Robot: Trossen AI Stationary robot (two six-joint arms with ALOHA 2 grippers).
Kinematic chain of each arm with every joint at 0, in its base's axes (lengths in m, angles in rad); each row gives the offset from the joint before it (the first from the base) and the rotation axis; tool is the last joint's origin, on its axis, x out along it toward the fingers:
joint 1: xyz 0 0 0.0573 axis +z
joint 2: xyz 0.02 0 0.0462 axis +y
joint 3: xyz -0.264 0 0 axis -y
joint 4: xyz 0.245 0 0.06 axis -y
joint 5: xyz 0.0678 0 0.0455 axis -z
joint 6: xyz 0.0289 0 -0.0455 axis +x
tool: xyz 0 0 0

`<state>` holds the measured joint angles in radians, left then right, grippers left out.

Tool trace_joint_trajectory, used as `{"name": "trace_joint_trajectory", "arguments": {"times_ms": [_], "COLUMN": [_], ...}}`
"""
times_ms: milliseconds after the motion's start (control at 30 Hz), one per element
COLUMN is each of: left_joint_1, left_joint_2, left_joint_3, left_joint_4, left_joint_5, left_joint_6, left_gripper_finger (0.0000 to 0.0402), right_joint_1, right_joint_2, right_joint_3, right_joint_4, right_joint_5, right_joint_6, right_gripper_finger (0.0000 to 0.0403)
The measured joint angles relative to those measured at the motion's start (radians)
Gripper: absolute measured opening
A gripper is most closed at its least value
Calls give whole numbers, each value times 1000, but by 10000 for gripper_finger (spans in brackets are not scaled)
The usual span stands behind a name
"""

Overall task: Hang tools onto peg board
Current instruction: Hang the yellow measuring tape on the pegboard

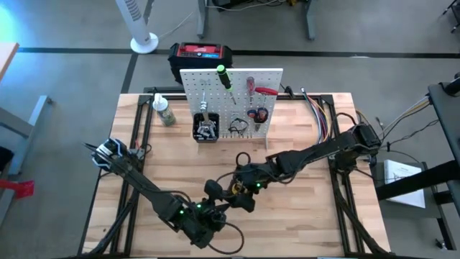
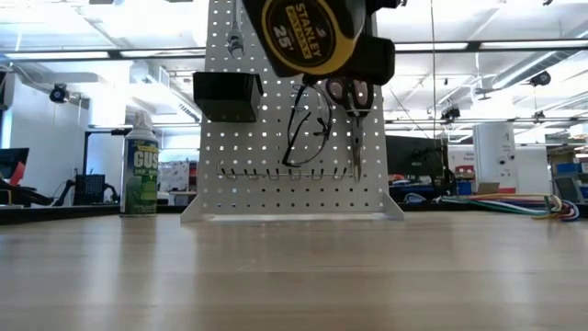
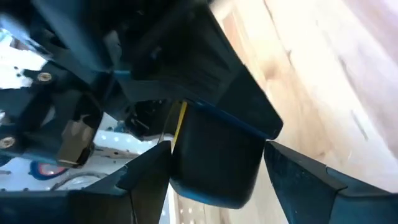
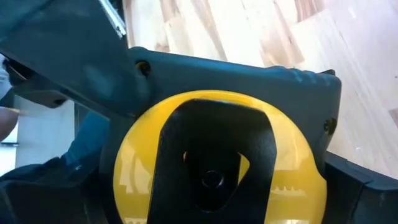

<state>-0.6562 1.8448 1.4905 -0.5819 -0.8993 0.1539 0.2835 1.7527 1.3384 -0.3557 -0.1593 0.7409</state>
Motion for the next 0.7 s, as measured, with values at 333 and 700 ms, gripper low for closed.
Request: {"name": "trace_joint_trajectory", "arguments": {"times_ms": [333, 700], "left_joint_1": [19, 13], "left_joint_2": [17, 14], "left_joint_3": [9, 25], "left_joint_4": [-89, -112], "left_joint_5": [-42, -112], "left_joint_6": [0, -104], "left_gripper_finger": [225, 195], "right_joint_1": [-5, -3], "right_joint_2": [0, -12], "right_joint_3": [-1, 13], "right_joint_4": [11, 5], "right_joint_5": [4, -4], "right_joint_6": [20, 12], "right_gripper_finger": [354, 386]}}
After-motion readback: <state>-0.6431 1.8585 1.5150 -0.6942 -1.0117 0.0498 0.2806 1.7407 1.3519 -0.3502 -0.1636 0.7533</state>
